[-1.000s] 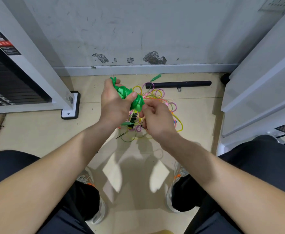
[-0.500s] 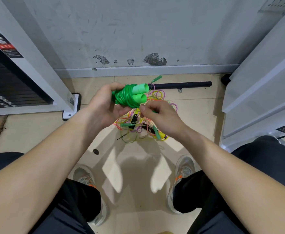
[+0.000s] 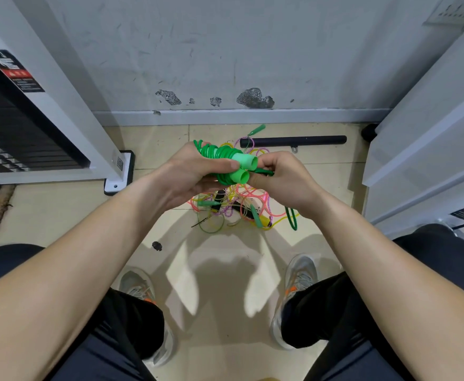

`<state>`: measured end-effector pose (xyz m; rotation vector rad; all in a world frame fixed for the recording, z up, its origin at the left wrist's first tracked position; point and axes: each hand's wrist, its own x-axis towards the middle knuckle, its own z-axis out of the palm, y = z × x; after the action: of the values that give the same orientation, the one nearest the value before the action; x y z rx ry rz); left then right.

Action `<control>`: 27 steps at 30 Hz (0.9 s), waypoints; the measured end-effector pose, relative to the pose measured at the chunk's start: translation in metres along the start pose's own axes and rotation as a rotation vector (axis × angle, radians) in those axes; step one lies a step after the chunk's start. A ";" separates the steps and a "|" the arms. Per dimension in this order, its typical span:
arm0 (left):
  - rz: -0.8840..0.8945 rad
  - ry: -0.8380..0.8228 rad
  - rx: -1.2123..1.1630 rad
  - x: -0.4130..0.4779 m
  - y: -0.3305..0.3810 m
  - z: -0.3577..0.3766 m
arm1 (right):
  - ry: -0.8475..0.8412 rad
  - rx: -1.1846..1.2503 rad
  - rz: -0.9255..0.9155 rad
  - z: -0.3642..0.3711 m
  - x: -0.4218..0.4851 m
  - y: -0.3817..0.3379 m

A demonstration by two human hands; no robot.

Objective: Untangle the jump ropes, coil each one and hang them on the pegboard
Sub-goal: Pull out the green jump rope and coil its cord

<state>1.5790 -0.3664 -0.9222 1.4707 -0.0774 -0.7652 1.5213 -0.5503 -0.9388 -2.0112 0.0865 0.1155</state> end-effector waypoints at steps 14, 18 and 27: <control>-0.089 0.289 -0.051 0.015 -0.012 0.004 | 0.049 0.370 0.296 0.010 -0.022 -0.012; -0.057 0.398 -0.080 0.016 -0.016 0.012 | 0.217 0.326 0.237 0.028 -0.024 -0.012; -0.053 0.468 -0.100 0.023 -0.023 0.015 | 0.387 -0.246 0.051 0.036 -0.023 -0.012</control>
<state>1.5794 -0.3889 -0.9495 1.5248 0.3510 -0.4438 1.4983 -0.5118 -0.9404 -2.2548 0.3855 -0.2446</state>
